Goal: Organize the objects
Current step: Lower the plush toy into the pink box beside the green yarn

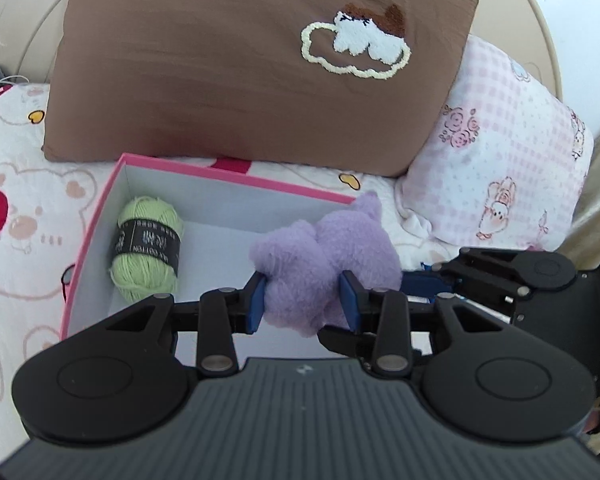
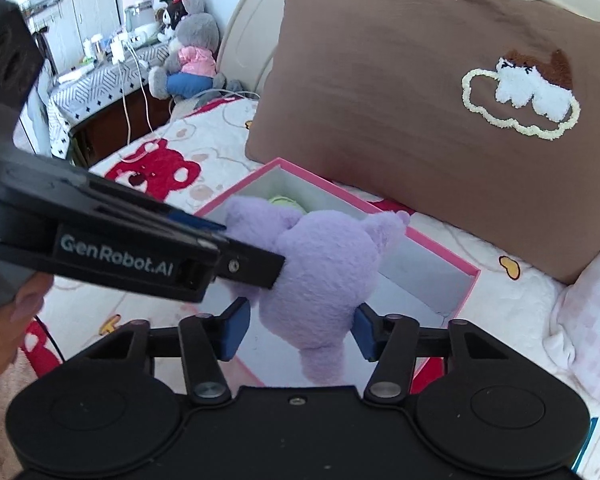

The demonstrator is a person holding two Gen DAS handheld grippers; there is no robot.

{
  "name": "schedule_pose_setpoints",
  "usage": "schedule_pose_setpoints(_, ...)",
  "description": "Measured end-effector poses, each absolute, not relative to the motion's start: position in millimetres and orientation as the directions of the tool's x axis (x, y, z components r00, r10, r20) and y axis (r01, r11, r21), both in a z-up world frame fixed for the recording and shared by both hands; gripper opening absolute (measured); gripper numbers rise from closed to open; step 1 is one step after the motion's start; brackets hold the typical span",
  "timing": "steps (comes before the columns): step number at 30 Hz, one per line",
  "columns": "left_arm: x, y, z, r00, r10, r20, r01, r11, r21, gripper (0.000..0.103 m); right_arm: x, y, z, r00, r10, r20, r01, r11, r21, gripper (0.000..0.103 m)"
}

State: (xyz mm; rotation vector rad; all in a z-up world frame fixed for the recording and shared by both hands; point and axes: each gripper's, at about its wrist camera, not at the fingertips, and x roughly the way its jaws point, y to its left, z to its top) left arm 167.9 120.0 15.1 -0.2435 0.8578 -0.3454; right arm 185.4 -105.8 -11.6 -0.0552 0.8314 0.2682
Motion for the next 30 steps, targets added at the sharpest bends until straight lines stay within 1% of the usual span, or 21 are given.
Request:
schedule_pose_setpoints(4,180,127,12,0.632,-0.384,-0.673,0.176,0.917,-0.358,0.036,200,-103,-22,0.602,0.214,-0.769,-0.264,0.963,0.062,0.047)
schedule_pose_setpoints(7,179,129,6,0.658,-0.352,-0.666,0.165,0.930,-0.329,0.037,207,-96,-29,0.584,0.214,-0.783,-0.265,0.962,0.065,0.046)
schedule_pose_setpoints(9,181,131,1,0.661,-0.340,-0.669,0.163,0.935,-0.315,0.037,210,-90,-33,0.570,0.216,-0.793,-0.273,0.960,0.065,0.045)
schedule_pose_setpoints(14,195,142,-19,0.642,-0.362,-0.676,0.158,0.925,-0.346,0.036,225,-89,-48,0.551,0.195,-0.812,-0.258,0.965,0.057,0.045)
schedule_pose_setpoints(24,226,152,-61,0.617,-0.372,-0.694,0.139,0.919,-0.369,0.036,252,-89,-84,0.521,0.175,-0.836,-0.257,0.965,0.042,0.044)
schedule_pose_setpoints(30,238,166,-79,0.573,-0.421,-0.703,0.141,0.896,-0.422,0.034,265,-93,-97,0.480,0.177,-0.859,-0.262,0.964,0.052,0.044)
